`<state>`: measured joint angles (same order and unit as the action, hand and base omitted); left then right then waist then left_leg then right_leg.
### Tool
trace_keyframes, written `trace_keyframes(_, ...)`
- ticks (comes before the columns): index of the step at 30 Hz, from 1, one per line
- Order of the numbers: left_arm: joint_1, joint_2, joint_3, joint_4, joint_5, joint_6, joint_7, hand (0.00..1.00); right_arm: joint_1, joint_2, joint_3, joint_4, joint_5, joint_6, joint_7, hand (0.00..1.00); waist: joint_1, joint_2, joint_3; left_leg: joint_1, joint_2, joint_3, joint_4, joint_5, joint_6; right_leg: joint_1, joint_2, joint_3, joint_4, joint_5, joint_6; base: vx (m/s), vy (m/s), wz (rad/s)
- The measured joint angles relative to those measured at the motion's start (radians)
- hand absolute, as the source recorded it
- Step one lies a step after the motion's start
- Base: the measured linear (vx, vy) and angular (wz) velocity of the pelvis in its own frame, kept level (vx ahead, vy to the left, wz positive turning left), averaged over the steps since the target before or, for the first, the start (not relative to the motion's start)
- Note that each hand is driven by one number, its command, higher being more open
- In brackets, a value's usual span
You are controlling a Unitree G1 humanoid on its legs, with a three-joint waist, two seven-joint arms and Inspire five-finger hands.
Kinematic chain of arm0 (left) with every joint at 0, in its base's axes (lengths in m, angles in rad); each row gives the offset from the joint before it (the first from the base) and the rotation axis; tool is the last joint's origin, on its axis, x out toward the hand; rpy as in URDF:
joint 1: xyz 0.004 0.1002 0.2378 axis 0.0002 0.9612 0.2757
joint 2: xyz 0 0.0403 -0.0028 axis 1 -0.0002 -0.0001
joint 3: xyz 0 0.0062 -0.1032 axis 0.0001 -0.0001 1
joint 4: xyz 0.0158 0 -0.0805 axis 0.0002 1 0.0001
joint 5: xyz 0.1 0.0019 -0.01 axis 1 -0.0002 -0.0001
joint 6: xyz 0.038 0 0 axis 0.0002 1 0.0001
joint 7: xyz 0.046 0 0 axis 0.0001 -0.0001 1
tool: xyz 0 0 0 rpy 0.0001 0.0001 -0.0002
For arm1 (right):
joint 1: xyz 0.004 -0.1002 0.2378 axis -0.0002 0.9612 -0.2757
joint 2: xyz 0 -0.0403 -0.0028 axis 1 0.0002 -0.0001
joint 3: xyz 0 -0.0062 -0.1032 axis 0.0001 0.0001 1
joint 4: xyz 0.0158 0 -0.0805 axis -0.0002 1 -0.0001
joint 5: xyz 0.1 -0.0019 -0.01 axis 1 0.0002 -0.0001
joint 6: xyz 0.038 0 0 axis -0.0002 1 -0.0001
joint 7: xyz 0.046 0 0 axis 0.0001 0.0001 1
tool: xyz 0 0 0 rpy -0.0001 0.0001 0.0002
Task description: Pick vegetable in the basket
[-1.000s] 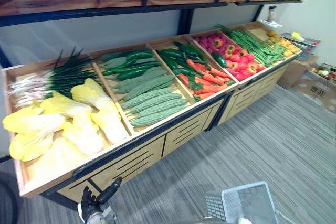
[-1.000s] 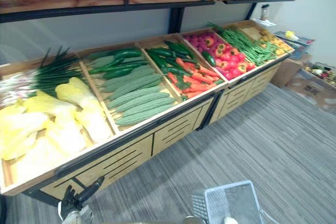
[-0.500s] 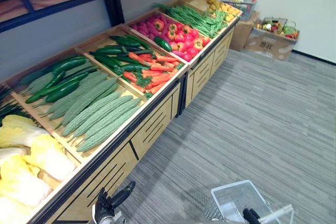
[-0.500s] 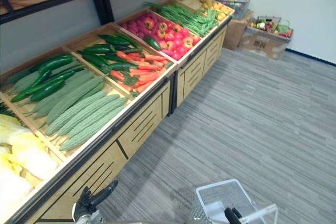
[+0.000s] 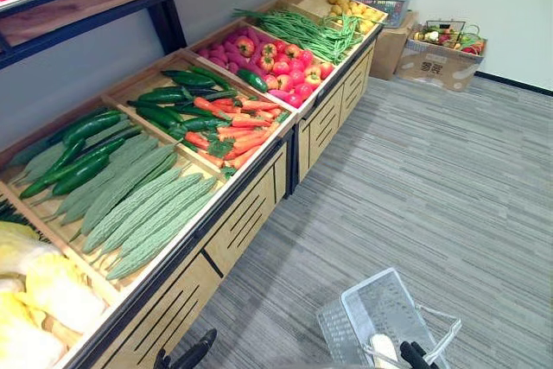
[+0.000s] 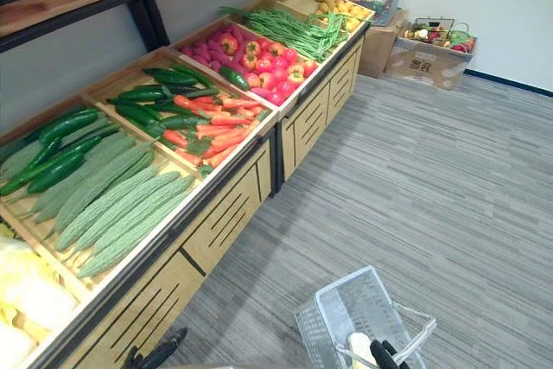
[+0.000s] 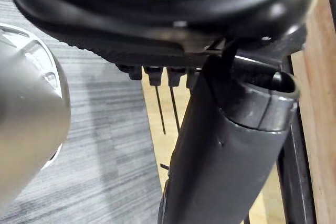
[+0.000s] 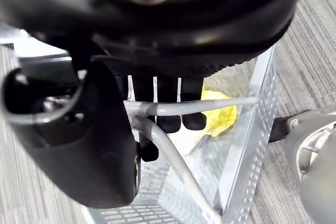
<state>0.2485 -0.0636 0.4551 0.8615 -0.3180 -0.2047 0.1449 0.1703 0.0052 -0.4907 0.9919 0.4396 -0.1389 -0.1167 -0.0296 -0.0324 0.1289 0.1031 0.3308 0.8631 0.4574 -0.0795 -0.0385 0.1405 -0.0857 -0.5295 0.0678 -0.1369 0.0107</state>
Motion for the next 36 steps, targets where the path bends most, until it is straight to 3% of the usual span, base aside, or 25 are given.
trace_keyframes(2, 0.008, 0.000, 0.000, 0.009, -0.003, 0.002, 0.005, 1.00, 0.001, 0.002, 0.003, 0.003, 0.004, -0.002, 0.003, 0.00, 0.004, 0.007, 0.009, -0.017, 0.054, -0.125, 0.166, 0.012, 0.014, 0.041, 0.029, 0.077, -0.038, 0.014, -0.005, 0.08, -0.039, -1.09)
trace_keyframes(3, 0.016, 0.002, 0.002, 0.010, -0.005, 0.002, 0.010, 1.00, 0.000, 0.006, 0.004, 0.002, 0.004, -0.004, 0.003, 0.00, 0.011, 0.008, 0.013, -0.056, 0.063, -0.235, 0.260, 0.047, 0.054, 0.053, 0.029, 0.124, -0.044, 0.017, -0.009, 0.11, 0.038, -1.44)
trace_keyframes(4, 0.020, 0.002, -0.005, 0.013, -0.006, 0.001, 0.016, 1.00, -0.003, 0.006, 0.006, 0.002, 0.004, -0.006, 0.002, 0.00, 0.033, 0.006, 0.016, -0.110, 0.012, -0.392, 0.297, -0.038, 0.023, 0.048, 0.014, 0.198, -0.035, 0.020, -0.011, 0.09, 0.090, -1.50)
trace_keyframes(5, 0.019, 0.003, -0.014, 0.013, -0.006, 0.001, 0.016, 1.00, -0.004, 0.005, 0.008, 0.002, 0.004, -0.007, 0.001, 0.00, 0.036, 0.009, 0.018, -0.131, -0.032, -0.482, 0.281, -0.101, -0.001, 0.041, 0.006, 0.231, -0.026, 0.021, -0.011, 0.06, 0.150, -1.68)
trace_keyframes(7, 0.022, 0.006, -0.042, 0.012, -0.030, -0.008, 0.023, 1.00, -0.006, 0.007, 0.024, 0.003, 0.004, -0.014, -0.003, 0.00, 0.041, 0.007, 0.021, -0.162, -0.160, -0.725, 0.141, -0.209, -0.042, 0.027, -0.021, 0.352, -0.006, 0.023, -0.005, 0.04, 0.217, -1.59)
trace_keyframes(8, 0.022, 0.006, -0.047, 0.012, -0.036, -0.012, 0.024, 1.00, -0.004, 0.008, 0.030, 0.003, 0.004, -0.017, -0.003, 0.00, 0.041, 0.007, 0.021, -0.162, -0.175, -0.771, 0.093, -0.212, -0.049, 0.025, -0.023, 0.379, -0.003, 0.023, -0.002, 0.03, 0.247, -1.48)
trace_keyframes(10, 0.017, 0.006, -0.071, 0.009, -0.045, -0.013, 0.023, 1.00, 0.003, -0.001, 0.042, 0.000, 0.002, -0.030, -0.003, 0.00, 0.038, 0.033, 0.019, -0.156, -0.195, -0.927, -0.092, -0.154, -0.054, 0.006, -0.011, 0.451, 0.010, 0.016, 0.046, 0.03, 0.268, -1.11)
trace_keyframes(11, 0.007, 0.002, -0.107, 0.011, -0.045, -0.013, 0.019, 1.00, 0.010, -0.020, 0.047, -0.004, -0.004, -0.033, -0.007, 0.00, 0.038, 0.083, 0.017, -0.151, -0.182, -1.039, -0.160, -0.114, -0.115, -0.007, 0.021, 0.495, 0.017, 0.008, 0.075, 0.08, 0.348, -0.80)
trace_keyframes(14, -0.010, 0.022, -0.134, -0.014, -0.046, -0.030, 0.024, 1.00, 0.043, -0.006, 0.102, 0.002, -0.009, -0.031, -0.012, 0.00, 0.025, 0.025, -0.003, -0.137, -0.235, -0.962, -0.207, -0.103, -0.080, -0.047, -0.046, 0.543, 0.020, 0.014, 0.097, 0.10, 0.239, -0.61)
trace_keyframes(15, -0.015, 0.025, -0.154, -0.014, -0.046, -0.030, 0.023, 1.00, 0.051, -0.004, 0.104, 0.003, -0.010, -0.031, -0.012, 0.00, 0.024, 0.020, -0.005, -0.114, -0.251, -0.935, -0.237, -0.094, -0.066, -0.052, -0.064, 0.566, 0.016, 0.016, 0.102, 0.14, 0.233, -0.62)
trace_keyframes(18, -0.016, 0.033, -0.206, -0.014, -0.046, -0.029, 0.020, 1.00, 0.068, -0.013, 0.118, 0.002, -0.032, -0.033, -0.012, 0.00, 0.021, 0.029, -0.020, -0.064, -0.269, -0.890, -0.302, -0.077, -0.052, -0.052, -0.082, 0.607, 0.000, 0.023, 0.118, 0.08, 0.082, -0.44)
trace_keyframes(24, -0.019, 0.028, -0.276, -0.005, -0.043, -0.029, -0.003, 1.00, 0.050, -0.033, 0.122, 0.034, -0.054, -0.033, -0.013, 0.00, 0.020, 0.071, -0.050, -0.019, -0.239, -0.837, -0.361, -0.073, -0.054, -0.063, -0.054, 0.654, -0.012, 0.028, 0.125, 0.06, -0.046, -0.26)
trace_keyframes(29, -0.025, 0.038, -0.281, 0.053, -0.039, -0.027, -0.002, 1.00, 0.040, -0.039, 0.123, 0.053, -0.065, -0.031, -0.014, 0.00, 0.023, 0.066, -0.050, 0.000, -0.233, -0.809, -0.373, -0.071, -0.056, -0.069, -0.046, 0.681, -0.008, 0.030, 0.123, 0.01, -0.021, -0.22)
trace_keyframes(36, -0.039, 0.063, -0.272, 0.101, -0.023, -0.026, 0.002, 1.00, -0.008, -0.044, 0.161, 0.073, -0.087, -0.031, -0.015, 0.00, 0.051, 0.049, -0.047, -0.029, -0.240, -0.748, -0.363, -0.073, -0.053, -0.140, -0.050, 0.740, -0.001, 0.062, 0.138, -0.08, 0.020, -0.27)
